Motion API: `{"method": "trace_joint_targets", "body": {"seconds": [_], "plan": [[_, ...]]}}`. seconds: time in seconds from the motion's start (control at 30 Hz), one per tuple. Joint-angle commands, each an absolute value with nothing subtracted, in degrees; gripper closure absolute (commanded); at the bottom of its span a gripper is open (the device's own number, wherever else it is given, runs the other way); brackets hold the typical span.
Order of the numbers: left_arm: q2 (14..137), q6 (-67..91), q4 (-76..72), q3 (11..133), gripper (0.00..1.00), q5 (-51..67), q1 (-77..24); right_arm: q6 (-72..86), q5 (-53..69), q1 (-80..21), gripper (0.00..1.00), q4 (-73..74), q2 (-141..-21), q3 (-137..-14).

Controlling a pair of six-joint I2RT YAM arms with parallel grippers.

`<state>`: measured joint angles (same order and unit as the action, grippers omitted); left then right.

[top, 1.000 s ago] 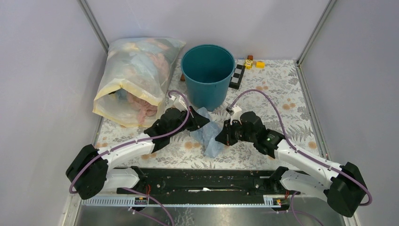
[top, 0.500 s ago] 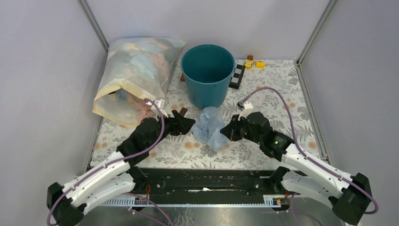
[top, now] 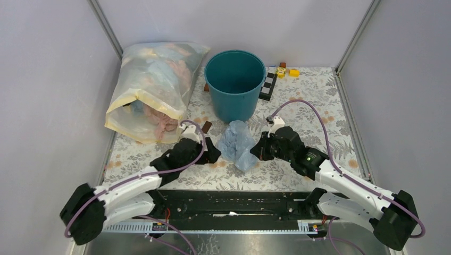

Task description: Put the trash bags into the trash bin

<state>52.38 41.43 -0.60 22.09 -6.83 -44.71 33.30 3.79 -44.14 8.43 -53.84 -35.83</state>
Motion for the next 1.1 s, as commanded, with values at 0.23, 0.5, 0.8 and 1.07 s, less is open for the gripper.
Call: {"method": "trace_joint_targets", "body": {"seconds": [0.23,0.5,0.8,1.07], "plan": [[67.93,39.31,-15.47,26.26,0.25,-7.59,-44.90,32.63,2.35,-44.47,0.96,8.96,-53.03,-37.17],[77.42,39.84,-21.93,28.79,0.35,-9.31,-44.84,32.87,2.30,-44.50,0.96,10.06,-51.52,-36.23],[82.02,37.99,-11.17,35.18,1.00,-20.36,-42.89,33.48,-13.12,-44.51,0.97,19.70,-46.09,-39.20],[63.69,38.59,-3.76,29.22,1.00,-22.36,-37.94,39.44,-42.61,-44.50,0.97,31.67,-39.81,-41.54]]}}
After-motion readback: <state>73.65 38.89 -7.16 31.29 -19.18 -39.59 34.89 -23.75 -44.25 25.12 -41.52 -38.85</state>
